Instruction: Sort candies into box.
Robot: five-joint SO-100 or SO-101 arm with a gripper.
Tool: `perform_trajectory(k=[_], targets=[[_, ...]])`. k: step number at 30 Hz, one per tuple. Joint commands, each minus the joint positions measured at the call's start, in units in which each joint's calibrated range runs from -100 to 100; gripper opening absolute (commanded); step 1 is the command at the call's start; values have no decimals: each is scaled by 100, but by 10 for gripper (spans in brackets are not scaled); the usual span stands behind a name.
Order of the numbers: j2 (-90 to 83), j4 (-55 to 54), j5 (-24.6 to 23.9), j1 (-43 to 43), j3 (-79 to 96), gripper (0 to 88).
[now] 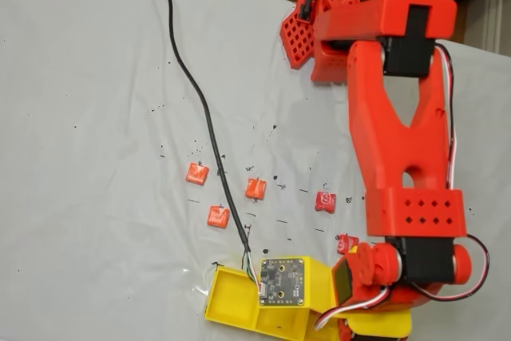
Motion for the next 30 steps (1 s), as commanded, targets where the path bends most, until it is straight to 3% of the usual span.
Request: perform_trajectory(k=[1,4,9,20,30], targets=[[-785,-15,29,-147,-146,438],[-997,-24,39,-147,36,409],[-1600,107,59,-147,518,2],[-3118,533,225,-301,2230,2],[-2549,468,254,-383,3058,2]])
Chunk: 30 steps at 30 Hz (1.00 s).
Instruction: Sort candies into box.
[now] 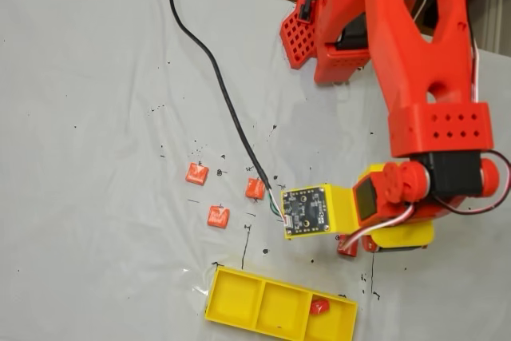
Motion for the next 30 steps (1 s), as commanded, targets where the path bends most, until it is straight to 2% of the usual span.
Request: perform_trajectory(k=[1,3,6,12,19,24,30], targets=[[183,-113,-5,0,-271,7],[446,-89,-24,9,-435,44],[683,-80,-15,27,-590,156],[878,-179,68,27,-526,260],[1124,-375,39,-36,-517,283],[1302,-514,5,-90,-581,252],[1565,-662,0,-190,-581,261]])
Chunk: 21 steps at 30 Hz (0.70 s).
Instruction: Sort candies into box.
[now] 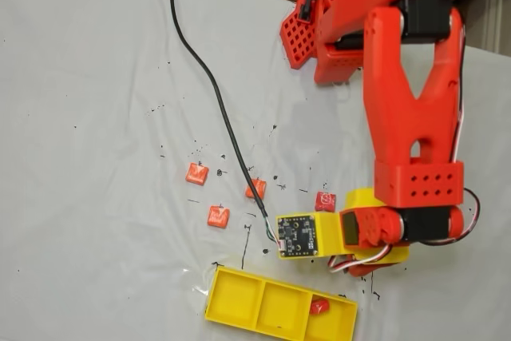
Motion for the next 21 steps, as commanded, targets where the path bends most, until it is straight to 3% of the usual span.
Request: perform_trajectory(k=[1,17,21], targets=[[46,-114,-20,-127,-503,260],[827,-220,-112,-209,-1067,216],[810,-253,-132,-218,-1022,50]])
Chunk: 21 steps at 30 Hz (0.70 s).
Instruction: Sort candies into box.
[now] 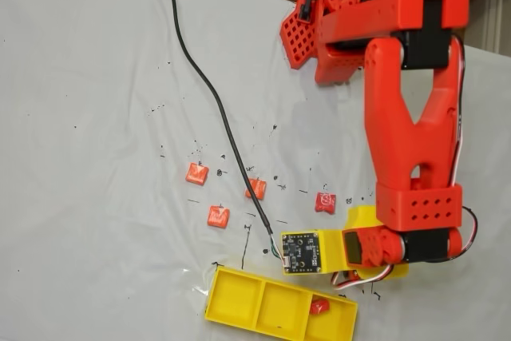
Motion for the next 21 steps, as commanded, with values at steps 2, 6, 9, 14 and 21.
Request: perform_trajectory(k=[2,6,9,14,21], targets=[[-98,-56,-24,-120,-259,37],[-310,-73,-73,-93,-150,6],[-751,-81,-68,-48,41,2],[-2024,-171,-44,61,487,2],[-2736,9,98,523,-214,2]])
